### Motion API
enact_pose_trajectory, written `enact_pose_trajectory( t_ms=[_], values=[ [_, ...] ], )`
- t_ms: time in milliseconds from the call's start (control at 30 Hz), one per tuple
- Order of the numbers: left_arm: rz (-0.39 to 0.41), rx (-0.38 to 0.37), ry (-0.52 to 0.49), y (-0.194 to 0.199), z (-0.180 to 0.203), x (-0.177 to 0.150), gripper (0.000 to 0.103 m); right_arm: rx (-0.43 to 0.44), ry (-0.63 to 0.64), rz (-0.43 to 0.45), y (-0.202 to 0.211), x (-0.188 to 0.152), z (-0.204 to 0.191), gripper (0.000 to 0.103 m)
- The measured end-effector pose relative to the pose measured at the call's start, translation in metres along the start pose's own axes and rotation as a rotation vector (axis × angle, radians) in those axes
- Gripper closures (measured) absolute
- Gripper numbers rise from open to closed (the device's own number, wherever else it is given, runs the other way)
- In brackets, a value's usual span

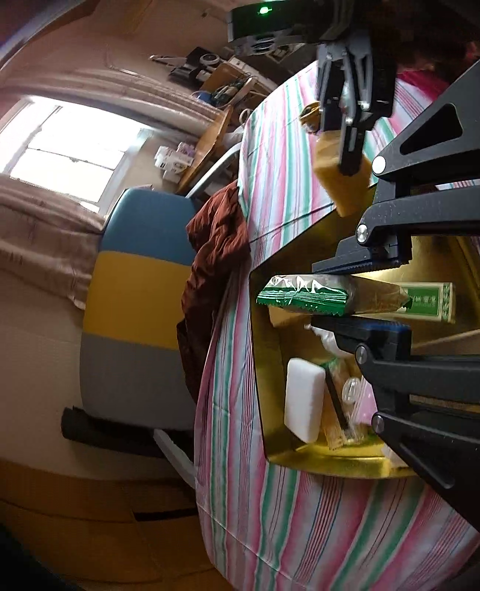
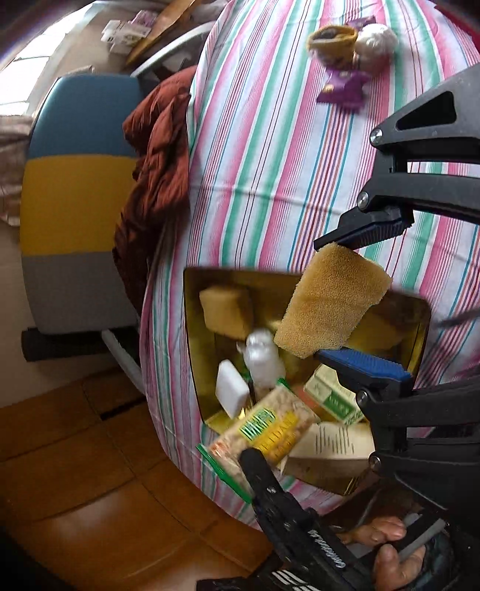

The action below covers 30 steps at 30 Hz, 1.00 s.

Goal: Organize objects
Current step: 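Carry the sponge and snack bag into the gold tray and open both grippers, then move both open tools from the gold tray toward the remaining items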

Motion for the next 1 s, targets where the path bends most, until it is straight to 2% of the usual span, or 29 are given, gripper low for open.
enact_pose_trajectory(
  t_ms=[133,200,233,267,300,333,367,433,600,800,1000],
  values=[
    [0.01,0.01,0.0,-0.002,-0.015,0.01,0.082,0.009,0.022,-0.01,-0.011,0.006,-0.013,0.051],
    [0.007,0.007,0.007,-0.004,-0.021,0.015,0.082,-0.007,0.012,0.005,-0.016,0.014,-0.017,0.047],
    [0.007,0.003,0.005,-0.007,-0.025,0.019,0.079,-0.02,0.008,0.023,-0.019,0.02,-0.019,0.045],
    [0.007,0.003,0.005,-0.008,-0.028,0.023,0.061,-0.025,0.003,0.03,-0.021,0.023,-0.019,0.038],
    [0.01,0.015,0.012,-0.009,-0.031,0.025,0.046,-0.031,-0.007,0.035,-0.024,0.027,-0.02,0.027],
    [0.021,0.023,0.027,-0.007,-0.035,0.027,0.023,-0.034,-0.011,0.037,-0.026,0.029,-0.02,0.022],
    [0.043,0.025,0.046,-0.004,-0.039,0.029,0.019,-0.037,-0.012,0.041,-0.028,0.03,-0.022,0.02],
    [0.054,0.039,0.063,0.0,-0.046,0.029,0.018,-0.037,-0.011,0.037,-0.031,0.028,-0.024,0.02],
    [0.052,0.137,0.102,0.006,-0.064,0.017,0.012,-0.044,-0.012,0.011,-0.038,0.016,-0.025,0.02],
    [0.052,0.243,0.084,0.013,-0.066,0.003,0.004,-0.066,-0.017,0.022,-0.037,0.004,-0.029,0.02],
    [0.058,0.294,0.09,0.022,-0.064,-0.004,0.0,-0.092,-0.001,0.057,-0.032,0.0,-0.035,0.02]
  ],
)
Point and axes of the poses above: each gripper's, at about its wrist camera, not at the fingertips, and y roughly against the way its jaws point, z to its right, x to its top, the point moved 3 cm from there along -y, roughly the way its jaws point, and after that the axes turned 2 degrees about -y, right-handed, at the moved point
